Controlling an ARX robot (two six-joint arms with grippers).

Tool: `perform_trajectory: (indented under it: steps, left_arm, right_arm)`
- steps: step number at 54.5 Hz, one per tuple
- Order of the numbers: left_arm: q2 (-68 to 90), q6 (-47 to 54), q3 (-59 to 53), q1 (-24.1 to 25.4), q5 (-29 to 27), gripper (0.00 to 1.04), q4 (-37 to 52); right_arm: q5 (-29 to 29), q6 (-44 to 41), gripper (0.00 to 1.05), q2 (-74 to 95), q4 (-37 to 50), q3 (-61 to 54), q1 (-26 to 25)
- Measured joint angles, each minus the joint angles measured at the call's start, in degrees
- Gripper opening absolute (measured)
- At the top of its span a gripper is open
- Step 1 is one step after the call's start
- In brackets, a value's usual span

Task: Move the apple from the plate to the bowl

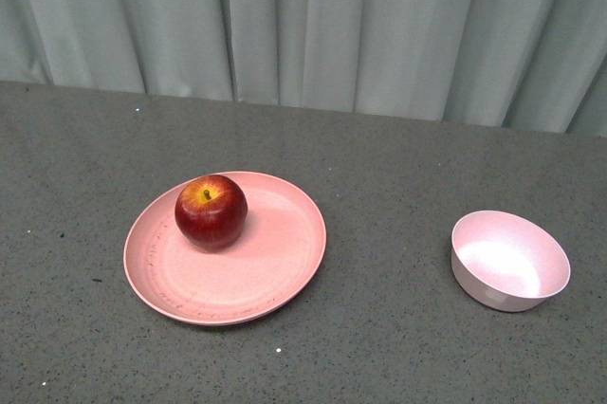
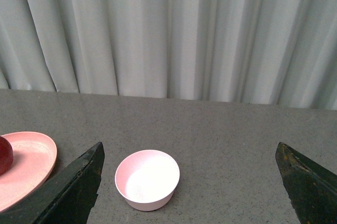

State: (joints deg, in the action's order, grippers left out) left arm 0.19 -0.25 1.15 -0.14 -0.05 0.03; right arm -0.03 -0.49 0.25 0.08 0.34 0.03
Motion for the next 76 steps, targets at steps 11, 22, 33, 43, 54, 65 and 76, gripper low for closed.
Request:
perform_trajectory:
  steps: [11, 22, 33, 43, 54, 65, 76]
  left_arm:
    - [0.0, 0.0, 0.0, -0.02, 0.0, 0.98, 0.0]
    - [0.0, 0.0, 0.0, 0.0, 0.0, 0.98, 0.0]
    - [0.0, 0.0, 0.0, 0.0, 0.0, 0.98, 0.0]
    - [0.0, 0.0, 0.0, 0.0, 0.0, 0.98, 0.0]
    - [0.0, 0.0, 0.0, -0.02, 0.0, 0.98, 0.0]
    - [0.0, 0.0, 0.0, 0.0, 0.0, 0.98, 0.0]
    - [0.0, 0.0, 0.0, 0.0, 0.0, 0.98, 0.0]
  right_arm:
    - [0.0, 0.0, 0.95, 0.0, 0.0, 0.0, 0.0]
    - [0.0, 0.0, 0.95, 0.0, 0.0, 0.0, 0.0]
    - [0.0, 0.0, 0.95, 0.0, 0.0, 0.0, 0.0]
    - [0.0, 0.0, 0.95, 0.0, 0.0, 0.0, 0.0]
    - [0.0, 0.0, 0.95, 0.0, 0.0, 0.0, 0.0]
    - [0.0, 0.0, 0.95, 0.0, 0.0, 0.0, 0.0]
    - [0.0, 0.0, 0.95, 0.0, 0.0, 0.0, 0.0]
